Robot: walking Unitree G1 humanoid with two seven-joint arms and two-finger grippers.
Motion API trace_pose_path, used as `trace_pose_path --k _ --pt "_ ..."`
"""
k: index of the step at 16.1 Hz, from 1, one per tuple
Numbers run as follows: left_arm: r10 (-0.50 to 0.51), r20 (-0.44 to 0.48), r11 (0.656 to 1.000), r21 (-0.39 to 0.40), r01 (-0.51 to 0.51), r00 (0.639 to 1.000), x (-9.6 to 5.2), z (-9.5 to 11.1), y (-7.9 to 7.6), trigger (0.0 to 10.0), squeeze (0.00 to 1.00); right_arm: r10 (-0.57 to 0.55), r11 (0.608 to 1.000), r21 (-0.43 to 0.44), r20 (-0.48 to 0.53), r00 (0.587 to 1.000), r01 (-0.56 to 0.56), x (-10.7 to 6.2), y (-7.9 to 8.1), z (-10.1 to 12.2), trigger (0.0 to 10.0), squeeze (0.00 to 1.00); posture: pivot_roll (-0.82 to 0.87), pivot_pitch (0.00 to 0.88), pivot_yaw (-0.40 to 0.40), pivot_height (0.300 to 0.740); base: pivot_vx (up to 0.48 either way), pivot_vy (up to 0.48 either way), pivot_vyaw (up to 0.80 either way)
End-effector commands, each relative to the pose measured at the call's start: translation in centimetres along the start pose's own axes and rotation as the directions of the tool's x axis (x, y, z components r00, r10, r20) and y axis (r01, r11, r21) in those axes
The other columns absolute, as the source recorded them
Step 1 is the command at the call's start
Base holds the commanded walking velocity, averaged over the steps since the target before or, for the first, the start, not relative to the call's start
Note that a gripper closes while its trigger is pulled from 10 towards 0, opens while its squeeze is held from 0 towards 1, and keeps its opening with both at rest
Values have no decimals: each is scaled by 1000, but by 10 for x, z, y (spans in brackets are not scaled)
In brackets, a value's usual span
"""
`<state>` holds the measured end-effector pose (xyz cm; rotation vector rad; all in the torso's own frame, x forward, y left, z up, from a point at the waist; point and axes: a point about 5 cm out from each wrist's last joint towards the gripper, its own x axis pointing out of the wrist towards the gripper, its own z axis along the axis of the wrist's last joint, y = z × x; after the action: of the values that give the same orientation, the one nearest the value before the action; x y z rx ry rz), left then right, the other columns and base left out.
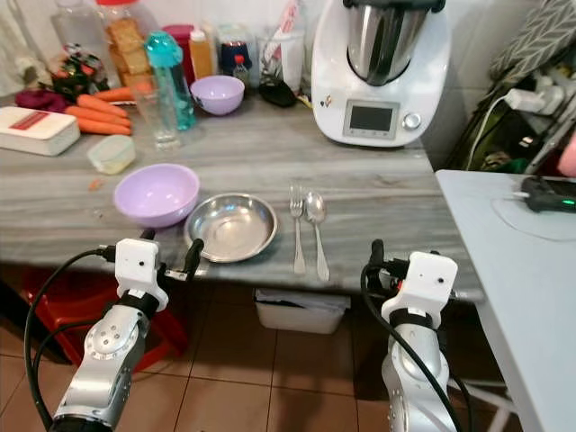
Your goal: Setting the table
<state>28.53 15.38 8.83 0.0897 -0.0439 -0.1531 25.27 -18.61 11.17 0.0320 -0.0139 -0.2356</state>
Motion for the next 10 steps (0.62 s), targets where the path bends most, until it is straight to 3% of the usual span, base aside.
trace_pose_path --k 1,10 --pt "-2 -4 1000 11 2 1000 1 0 0 10000 0 -6 1000 -5 -1 1000 5 0 -1 -1 10000 0 -94 0 12 740 -289 0 0" --pt "-8 -13 1000 17 8 1000 0 -3 1 10000 0 -2 1000 -3 -2 1000 2 4 1 -2 10000 0 -88 0 13 740 -303 0 0"
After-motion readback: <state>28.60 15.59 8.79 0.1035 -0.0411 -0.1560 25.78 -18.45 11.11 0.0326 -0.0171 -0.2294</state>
